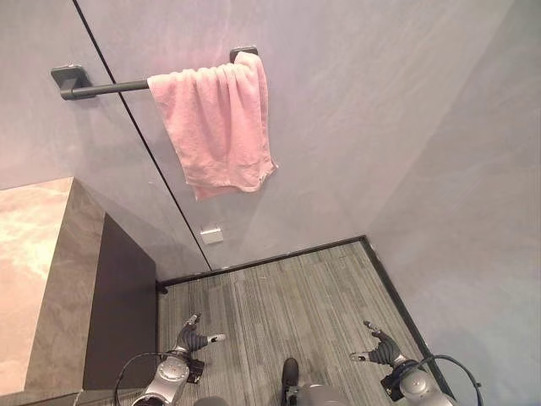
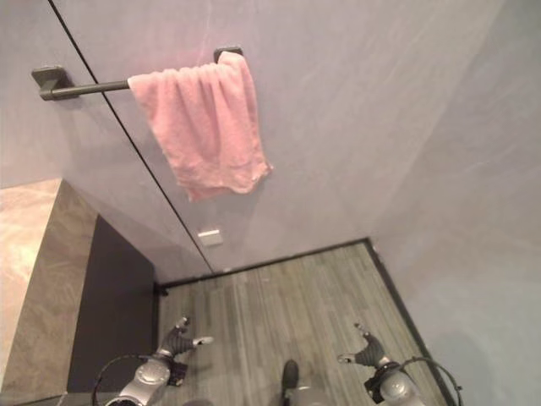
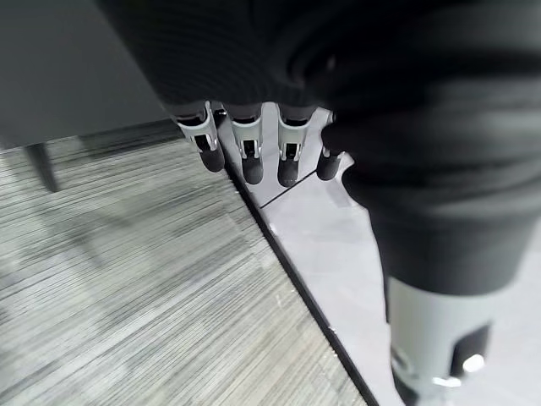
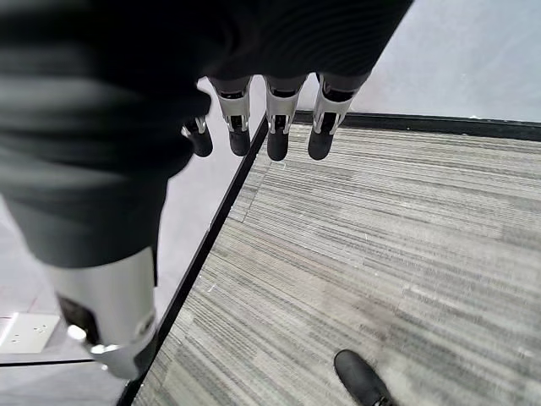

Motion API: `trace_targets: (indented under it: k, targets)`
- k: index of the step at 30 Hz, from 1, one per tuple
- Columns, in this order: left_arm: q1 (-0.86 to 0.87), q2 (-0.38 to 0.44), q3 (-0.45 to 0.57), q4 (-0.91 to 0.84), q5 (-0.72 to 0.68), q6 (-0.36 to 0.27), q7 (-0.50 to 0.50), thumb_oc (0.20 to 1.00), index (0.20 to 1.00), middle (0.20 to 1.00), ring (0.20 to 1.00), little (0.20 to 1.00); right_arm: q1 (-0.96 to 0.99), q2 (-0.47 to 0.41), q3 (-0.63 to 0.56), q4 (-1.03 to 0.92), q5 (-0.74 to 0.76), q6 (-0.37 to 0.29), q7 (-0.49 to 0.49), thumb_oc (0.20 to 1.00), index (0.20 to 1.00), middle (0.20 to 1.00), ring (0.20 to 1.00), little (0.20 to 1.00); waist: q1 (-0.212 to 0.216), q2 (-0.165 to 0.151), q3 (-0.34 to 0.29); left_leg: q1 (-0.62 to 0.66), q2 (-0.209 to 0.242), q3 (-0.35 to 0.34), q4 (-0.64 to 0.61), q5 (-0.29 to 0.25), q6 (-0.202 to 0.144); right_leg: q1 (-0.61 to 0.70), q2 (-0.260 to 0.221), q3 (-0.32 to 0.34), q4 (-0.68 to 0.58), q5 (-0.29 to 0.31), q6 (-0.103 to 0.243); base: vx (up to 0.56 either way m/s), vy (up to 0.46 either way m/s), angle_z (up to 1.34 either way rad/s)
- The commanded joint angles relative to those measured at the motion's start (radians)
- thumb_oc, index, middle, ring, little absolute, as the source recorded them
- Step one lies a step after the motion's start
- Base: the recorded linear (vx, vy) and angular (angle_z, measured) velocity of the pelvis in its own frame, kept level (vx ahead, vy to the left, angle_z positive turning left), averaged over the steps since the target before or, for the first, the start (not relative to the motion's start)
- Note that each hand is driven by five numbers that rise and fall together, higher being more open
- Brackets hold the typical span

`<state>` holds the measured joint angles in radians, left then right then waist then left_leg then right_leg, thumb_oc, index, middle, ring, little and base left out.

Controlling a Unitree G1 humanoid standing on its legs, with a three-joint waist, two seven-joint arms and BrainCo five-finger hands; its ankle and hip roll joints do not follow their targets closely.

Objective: Put brush and paste in cup on sink, flatten towel.

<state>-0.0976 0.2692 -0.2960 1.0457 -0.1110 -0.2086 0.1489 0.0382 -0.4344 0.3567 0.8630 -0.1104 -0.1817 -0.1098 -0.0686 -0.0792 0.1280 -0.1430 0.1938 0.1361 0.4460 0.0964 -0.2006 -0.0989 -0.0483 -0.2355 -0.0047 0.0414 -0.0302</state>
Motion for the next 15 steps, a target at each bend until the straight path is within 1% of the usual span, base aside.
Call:
trace_targets:
  k: [1, 2, 3, 4, 5, 6, 7, 8, 9, 10, 11, 12, 13, 14, 15]
  targets:
    - [-0.007, 0.043, 0.004, -0.022, -0.005, -0.024, 0.009, 1.000, 1.000, 1.000, 1.000, 1.000, 0.031, -0.022, -0.027, 0.034, 0.022, -0.015, -0.030, 1.000, 1.000, 1.000, 1.000, 1.000, -0.014, 0.009, -0.011, 0.013, -0.086, 0.104, -0.203, -0.039, 0.118, 0.043, -0.036, 0.094, 0.049, 0.015, 0.105, 0.15, 0.069, 0.23]
    - [-0.006, 0.041, 0.005, -0.017, -0.006, -0.025, 0.011, 1.000, 1.000, 1.000, 1.000, 1.000, 0.033, -0.018, -0.031, 0.046, 0.022, -0.014, -0.034, 1.000, 1.000, 1.000, 1.000, 1.000, -0.014, 0.015, -0.013, 0.008, -0.084, 0.107, -0.257, -0.043, 0.119, 0.047, -0.036, 0.098, 0.043, 0.010, 0.110, 0.23, 0.119, 0.25]
    - [-0.004, 0.040, 0.006, -0.011, -0.002, -0.028, 0.014, 1.000, 1.000, 1.000, 1.000, 1.000, 0.036, -0.016, -0.033, 0.057, 0.018, -0.013, -0.040, 1.000, 1.000, 1.000, 1.000, 1.000, -0.014, 0.025, -0.017, 0.006, -0.078, 0.116, -0.336, -0.014, 0.114, 0.056, -0.037, 0.101, 0.036, 0.001, 0.115, 0.25, 0.158, 0.16]
    - [-0.006, 0.039, 0.007, -0.005, 0.001, -0.029, 0.018, 1.000, 1.000, 1.000, 1.000, 1.000, 0.038, -0.011, -0.035, 0.074, 0.013, -0.012, -0.048, 1.000, 1.000, 1.000, 1.000, 1.000, -0.011, 0.039, -0.019, -0.022, -0.049, 0.124, -0.401, 0.047, 0.101, 0.068, -0.033, 0.103, 0.032, -0.007, 0.117, 0.28, 0.172, 0.06]
    - [-0.010, 0.039, 0.004, -0.003, 0.003, -0.032, 0.023, 1.000, 1.000, 1.000, 1.000, 1.000, 0.037, -0.009, -0.038, 0.078, 0.009, -0.014, -0.060, 1.000, 1.000, 1.000, 1.000, 1.000, -0.008, 0.044, -0.016, -0.030, -0.025, 0.133, -0.450, 0.099, 0.088, 0.081, -0.035, 0.105, 0.036, -0.016, 0.116, 0.38, 0.249, 0.00]
    - [-0.014, 0.040, 0.005, 0.003, 0.006, -0.033, 0.030, 1.000, 1.000, 1.000, 1.000, 1.000, 0.040, 0.003, -0.058, 0.106, 0.032, -0.010, -0.065, 1.000, 1.000, 1.000, 1.000, 1.000, -0.013, 0.055, -0.018, -0.041, 0.021, 0.167, -0.519, 0.148, 0.072, 0.102, -0.041, 0.109, 0.037, -0.033, 0.121, 0.28, 0.180, -0.02]
    - [-0.014, 0.040, 0.005, 0.003, 0.006, -0.033, 0.030, 1.000, 1.000, 1.000, 1.000, 1.000, 0.040, 0.003, -0.059, 0.107, 0.033, -0.011, -0.065, 1.000, 1.000, 1.000, 1.000, 1.000, -0.012, 0.054, -0.017, -0.039, 0.021, 0.169, -0.519, 0.148, 0.071, 0.103, -0.041, 0.110, 0.038, -0.034, 0.121, 0.29, 0.200, -0.13]
    - [-0.013, 0.040, 0.007, 0.002, 0.005, -0.032, 0.033, 1.000, 1.000, 1.000, 1.000, 1.000, 0.042, 0.008, -0.067, 0.112, 0.050, -0.011, -0.061, 1.000, 1.000, 1.000, 1.000, 1.000, -0.013, 0.060, -0.020, -0.040, 0.040, 0.179, -0.531, 0.161, 0.065, 0.110, -0.042, 0.114, 0.040, -0.041, 0.124, 0.20, 0.138, -0.22]
    - [-0.010, 0.041, 0.010, 0.004, 0.003, -0.032, 0.035, 1.000, 1.000, 1.000, 1.000, 1.000, 0.042, 0.010, -0.071, 0.112, 0.061, -0.012, -0.059, 1.000, 1.000, 1.000, 1.000, 1.000, -0.012, 0.066, -0.025, -0.037, 0.051, 0.173, -0.531, 0.173, 0.063, 0.120, -0.042, 0.122, 0.043, -0.049, 0.128, 0.32, 0.217, -0.37]
    - [-0.006, 0.040, 0.014, 0.004, 0.001, -0.029, 0.033, 1.000, 1.000, 1.000, 1.000, 1.000, 0.038, 0.016, -0.074, 0.112, 0.070, -0.009, -0.057, 1.000, 1.000, 1.000, 1.000, 1.000, -0.010, 0.071, -0.031, -0.019, 0.042, 0.170, -0.524, 0.151, 0.071, 0.138, -0.045, 0.138, 0.050, -0.067, 0.135, 0.37, 0.257, -0.38]
    - [-0.008, 0.040, 0.013, 0.011, 0.004, -0.027, 0.033, 1.000, 1.000, 1.000, 1.000, 1.000, 0.034, 0.022, -0.072, 0.127, 0.073, -0.007, -0.058, 1.000, 1.000, 1.000, 1.000, 1.000, -0.005, 0.071, -0.037, -0.019, 0.027, 0.153, -0.500, 0.141, 0.076, 0.162, -0.059, 0.150, 0.057, -0.084, 0.141, 0.33, 0.244, -0.41]
    - [-0.007, 0.040, 0.008, 0.012, 0.006, -0.027, 0.030, 1.000, 1.000, 1.000, 1.000, 1.000, 0.032, 0.027, -0.075, 0.134, 0.075, -0.007, -0.057, 1.000, 1.000, 1.000, 1.000, 1.000, -0.003, 0.073, -0.044, -0.025, 0.023, 0.151, -0.484, 0.134, 0.080, 0.167, -0.067, 0.159, 0.063, -0.085, 0.141, 0.31, 0.263, -0.58]
    - [-0.002, 0.044, 0.003, 0.010, 0.010, -0.029, 0.031, 1.000, 1.000, 1.000, 1.000, 1.000, 0.032, 0.030, -0.082, 0.141, 0.081, -0.006, -0.058, 1.000, 1.000, 1.000, 1.000, 1.000, -0.002, 0.069, -0.049, -0.034, 0.010, 0.144, -0.455, 0.116, 0.087, 0.176, -0.083, 0.173, 0.072, -0.089, 0.144, 0.26, 0.246, -0.53]
    - [0.001, 0.049, -0.001, 0.002, 0.013, -0.029, 0.029, 1.000, 1.000, 1.000, 1.000, 1.000, 0.033, 0.036, -0.091, 0.146, 0.087, -0.004, -0.057, 1.000, 1.000, 1.000, 1.000, 1.000, -0.002, 0.061, -0.051, -0.035, -0.012, 0.136, -0.416, 0.081, 0.102, 0.182, -0.103, 0.188, 0.094, -0.093, 0.150, 0.25, 0.289, -0.49]
    - [0.001, 0.052, -0.003, -0.005, 0.011, -0.029, 0.028, 1.000, 1.000, 1.000, 1.000, 1.000, 0.030, 0.044, -0.098, 0.153, 0.094, -0.003, -0.055, 1.000, 1.000, 1.000, 1.000, 1.000, 0.000, 0.057, -0.052, -0.044, -0.026, 0.140, -0.380, 0.056, 0.115, 0.175, -0.118, 0.200, 0.118, -0.082, 0.155, 0.21, 0.284, -0.27]
